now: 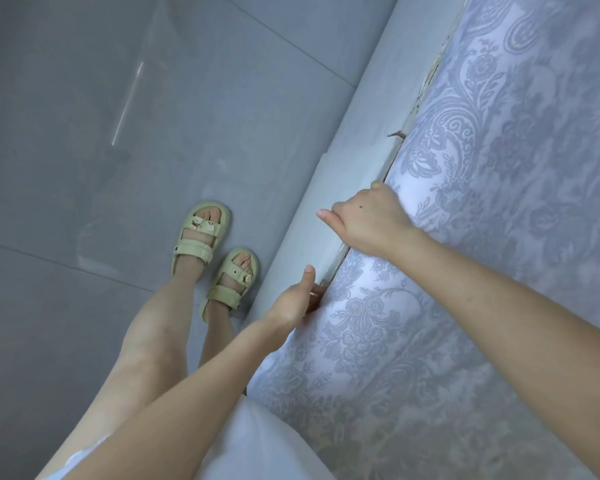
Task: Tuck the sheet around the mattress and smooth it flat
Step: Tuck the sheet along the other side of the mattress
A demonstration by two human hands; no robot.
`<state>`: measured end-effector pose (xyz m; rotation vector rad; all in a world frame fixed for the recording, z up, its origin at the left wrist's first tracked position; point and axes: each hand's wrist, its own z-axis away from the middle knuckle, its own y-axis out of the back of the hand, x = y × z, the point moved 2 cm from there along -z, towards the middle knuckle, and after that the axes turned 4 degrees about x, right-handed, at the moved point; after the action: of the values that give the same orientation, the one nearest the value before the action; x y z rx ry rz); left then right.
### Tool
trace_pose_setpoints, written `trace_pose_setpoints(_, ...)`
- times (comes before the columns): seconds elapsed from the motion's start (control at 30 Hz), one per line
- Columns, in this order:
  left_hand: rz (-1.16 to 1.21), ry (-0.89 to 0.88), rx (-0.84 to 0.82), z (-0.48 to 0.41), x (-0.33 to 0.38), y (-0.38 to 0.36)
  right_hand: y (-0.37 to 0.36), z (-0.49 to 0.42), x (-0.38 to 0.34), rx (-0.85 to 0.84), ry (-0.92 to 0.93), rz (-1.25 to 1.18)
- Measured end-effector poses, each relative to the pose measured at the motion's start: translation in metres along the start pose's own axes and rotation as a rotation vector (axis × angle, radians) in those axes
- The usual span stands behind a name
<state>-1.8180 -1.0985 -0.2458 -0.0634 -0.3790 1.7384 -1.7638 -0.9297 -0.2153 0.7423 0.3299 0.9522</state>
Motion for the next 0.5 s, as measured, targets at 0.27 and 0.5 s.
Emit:
trace_pose_setpoints(0.27,0.106,-0.096,0.079,0.001,-0.006,-0.002,-0.042,0.032,0.019,0.474,0.125,-0.029)
trace_pose_setpoints(0.5,0.072,-0.117,-0.005,0.000,-0.024,-0.001,-0.051,0.016,0.018,0.510,0.117,-0.085)
